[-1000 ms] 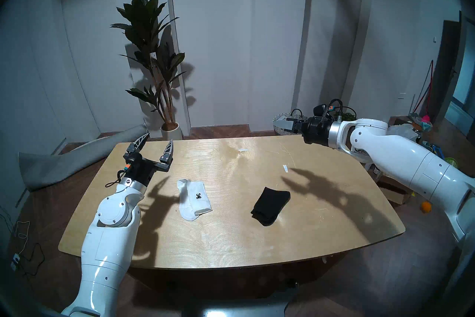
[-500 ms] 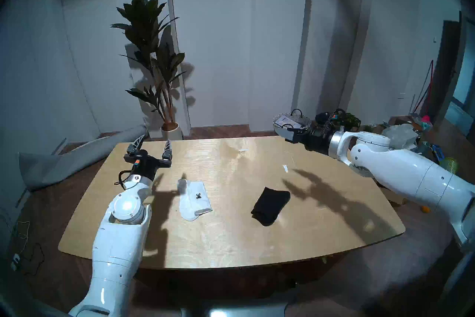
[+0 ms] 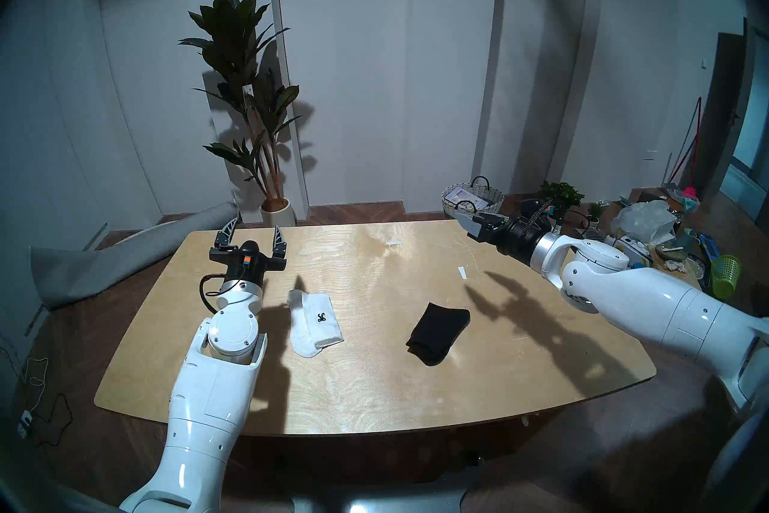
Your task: Fold socks in half once and place them neatly on the table
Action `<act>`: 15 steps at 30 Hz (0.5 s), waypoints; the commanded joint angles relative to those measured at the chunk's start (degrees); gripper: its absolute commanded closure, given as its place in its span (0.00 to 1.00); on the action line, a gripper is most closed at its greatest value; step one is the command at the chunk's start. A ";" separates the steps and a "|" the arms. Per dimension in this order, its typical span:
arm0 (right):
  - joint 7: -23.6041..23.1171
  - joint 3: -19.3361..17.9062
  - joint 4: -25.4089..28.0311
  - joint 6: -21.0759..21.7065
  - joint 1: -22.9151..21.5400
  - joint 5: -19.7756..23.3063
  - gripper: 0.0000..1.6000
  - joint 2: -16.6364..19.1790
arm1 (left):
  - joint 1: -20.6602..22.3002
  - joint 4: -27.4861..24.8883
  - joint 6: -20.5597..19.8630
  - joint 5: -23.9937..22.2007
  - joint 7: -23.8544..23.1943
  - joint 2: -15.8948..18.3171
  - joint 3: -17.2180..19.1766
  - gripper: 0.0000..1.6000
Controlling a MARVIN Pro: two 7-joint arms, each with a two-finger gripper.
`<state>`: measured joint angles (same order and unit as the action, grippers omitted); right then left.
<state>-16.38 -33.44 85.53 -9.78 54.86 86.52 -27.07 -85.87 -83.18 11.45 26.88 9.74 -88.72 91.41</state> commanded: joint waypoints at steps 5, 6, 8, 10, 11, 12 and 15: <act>-1.26 -2.97 -5.79 -10.81 2.90 -3.48 0.00 -8.94 | -2.19 -4.19 -3.27 1.63 -2.57 1.93 -0.35 0.00; -1.26 -2.97 -5.79 -10.81 2.90 -3.48 0.00 -8.94 | -2.19 -4.19 -3.27 1.63 -2.57 1.93 -0.35 0.00; -1.65 -2.30 -7.42 -13.10 2.69 -3.99 0.00 -10.02 | -2.52 -5.24 -4.37 -0.49 -4.50 1.79 0.67 0.00; -2.04 -2.16 -8.07 -13.73 2.62 -3.99 0.00 -10.46 | -2.53 -5.34 -4.49 -1.00 -4.99 1.78 0.93 0.00; -2.59 -2.23 -8.49 -13.80 2.60 -3.46 0.00 -10.91 | -2.55 -5.62 -4.95 -2.72 -6.33 1.45 1.49 0.00; -2.61 -2.07 -9.15 -13.81 2.27 -3.91 0.00 -11.53 | -2.57 -6.00 -5.42 -4.35 -7.53 1.24 2.10 0.00; -2.88 -2.03 -9.36 -13.55 2.12 -3.74 0.00 -11.82 | -2.80 -7.07 -5.49 -7.07 -9.60 1.04 2.82 0.00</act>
<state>-18.11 -34.87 77.11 -21.30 58.12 82.84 -35.70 -89.02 -86.56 6.46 25.40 4.22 -87.18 92.52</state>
